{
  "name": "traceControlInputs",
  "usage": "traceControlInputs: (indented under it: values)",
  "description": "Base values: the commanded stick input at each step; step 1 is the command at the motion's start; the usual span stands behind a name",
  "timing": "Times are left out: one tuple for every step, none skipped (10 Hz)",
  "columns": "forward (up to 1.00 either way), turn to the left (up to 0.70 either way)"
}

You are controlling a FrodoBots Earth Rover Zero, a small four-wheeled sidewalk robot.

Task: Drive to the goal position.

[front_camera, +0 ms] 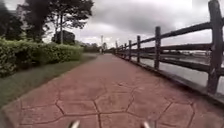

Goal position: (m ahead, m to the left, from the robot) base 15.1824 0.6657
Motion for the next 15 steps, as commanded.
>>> traceControlInputs:
  values:
    - [0.50, 0.00]
    - [0.50, 0.00]
    - [0.50, 0.00]
    - [0.50, 0.00]
    - [0.50, 0.00]
    - [0.50, 0.00]
    - [0.50, 0.00]
    - [0.50, 0.00]
    - [0.50, 0.00]
    - [0.50, 0.01]
    - [0.50, 0.06]
    - [0.50, 0.02]
    - [0.50, 0.00]
    - [0.50, 0.03]
    - [0.50, 0.00]
